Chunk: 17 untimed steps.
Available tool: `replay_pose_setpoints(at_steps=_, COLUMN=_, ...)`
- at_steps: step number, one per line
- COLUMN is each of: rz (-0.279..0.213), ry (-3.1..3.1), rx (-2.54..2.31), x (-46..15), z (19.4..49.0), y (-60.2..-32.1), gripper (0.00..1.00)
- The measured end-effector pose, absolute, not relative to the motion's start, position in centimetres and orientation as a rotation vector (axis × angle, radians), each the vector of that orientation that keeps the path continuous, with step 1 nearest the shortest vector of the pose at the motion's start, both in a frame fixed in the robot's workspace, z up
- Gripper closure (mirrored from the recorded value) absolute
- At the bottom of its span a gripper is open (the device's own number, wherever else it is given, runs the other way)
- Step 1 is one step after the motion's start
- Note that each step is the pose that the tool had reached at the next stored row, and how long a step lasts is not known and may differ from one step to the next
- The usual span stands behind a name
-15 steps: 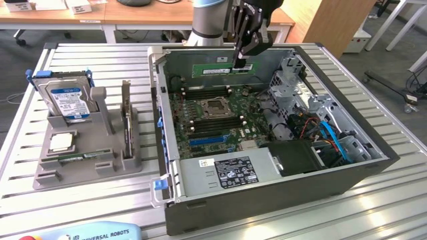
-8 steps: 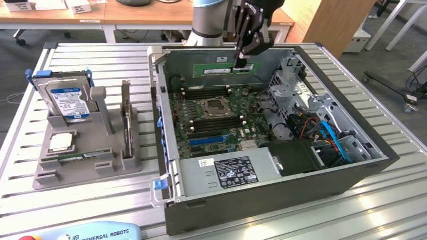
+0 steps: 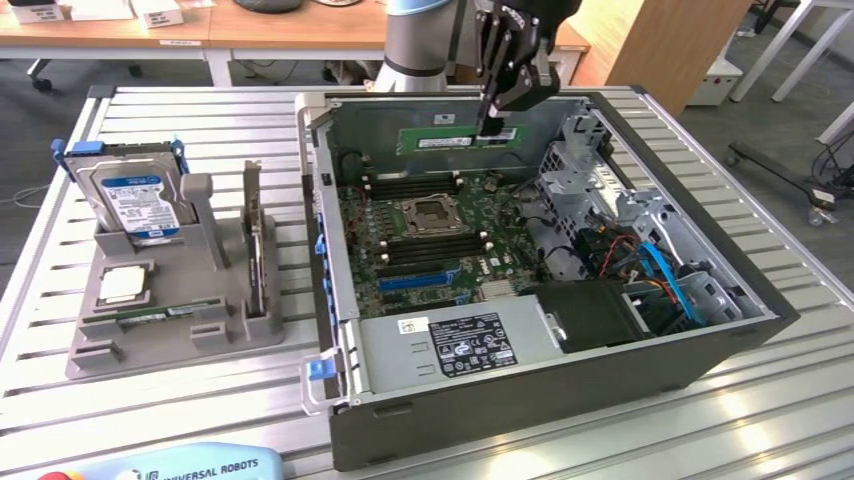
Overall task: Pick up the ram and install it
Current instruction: 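Pick up the ram and move it above insertion slot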
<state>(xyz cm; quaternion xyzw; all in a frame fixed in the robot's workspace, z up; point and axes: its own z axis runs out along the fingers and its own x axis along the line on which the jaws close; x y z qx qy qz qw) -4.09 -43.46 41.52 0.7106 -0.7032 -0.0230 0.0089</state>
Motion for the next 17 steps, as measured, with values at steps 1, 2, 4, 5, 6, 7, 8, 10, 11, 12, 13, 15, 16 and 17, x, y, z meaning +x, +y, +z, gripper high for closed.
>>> replay_pose_setpoints(at_steps=1, rz=-0.072, ry=-2.197, rx=2.220, x=-4.00, z=41.52, y=-43.46, gripper=0.89)
replay_pose_setpoints(at_steps=2, rz=-0.072, ry=-2.197, rx=2.220, x=-3.93, z=41.52, y=-43.46, gripper=0.89)
replay_pose_setpoints(at_steps=4, rz=-0.072, ry=-2.197, rx=2.220, x=-3.81, z=41.52, y=-43.46, gripper=0.89)
replay_pose_setpoints(at_steps=5, rz=-0.072, ry=-2.197, rx=2.220, x=-3.75, z=41.52, y=-43.46, gripper=0.89)
replay_pose_setpoints(at_steps=6, rz=-0.072, ry=-2.197, rx=2.220, x=-3.70, z=41.52, y=-43.46, gripper=0.89)
replay_pose_setpoints(at_steps=7, rz=-0.072, ry=-2.197, rx=2.220, x=-3.66, z=41.52, y=-43.46, gripper=0.89)
replay_pose_setpoints(at_steps=8, rz=-0.072, ry=-2.197, rx=2.220, x=-3.62, z=41.52, y=-43.46, gripper=0.89)
replay_pose_setpoints(at_steps=10, rz=-0.072, ry=-2.197, rx=2.220, x=-3.58, z=41.52, y=-43.46, gripper=0.89)
replay_pose_setpoints(at_steps=11, rz=-0.072, ry=-2.197, rx=2.220, x=-3.56, z=41.51, y=-43.46, gripper=0.89)
replay_pose_setpoints(at_steps=12, rz=-0.072, ry=-2.197, rx=2.220, x=-3.55, z=41.50, y=-43.45, gripper=0.89)
replay_pose_setpoints(at_steps=13, rz=-0.072, ry=-2.197, rx=2.220, x=-3.54, z=41.51, y=-43.46, gripper=0.89)
replay_pose_setpoints(at_steps=15, rz=-0.072, ry=-2.197, rx=2.220, x=-3.54, z=41.50, y=-43.46, gripper=0.89)
replay_pose_setpoints(at_steps=16, rz=-0.072, ry=-2.197, rx=2.220, x=-3.54, z=41.51, y=-43.46, gripper=0.89)
replay_pose_setpoints(at_steps=17, rz=-0.072, ry=-2.197, rx=2.220, x=-3.54, z=41.51, y=-43.46, gripper=0.89)
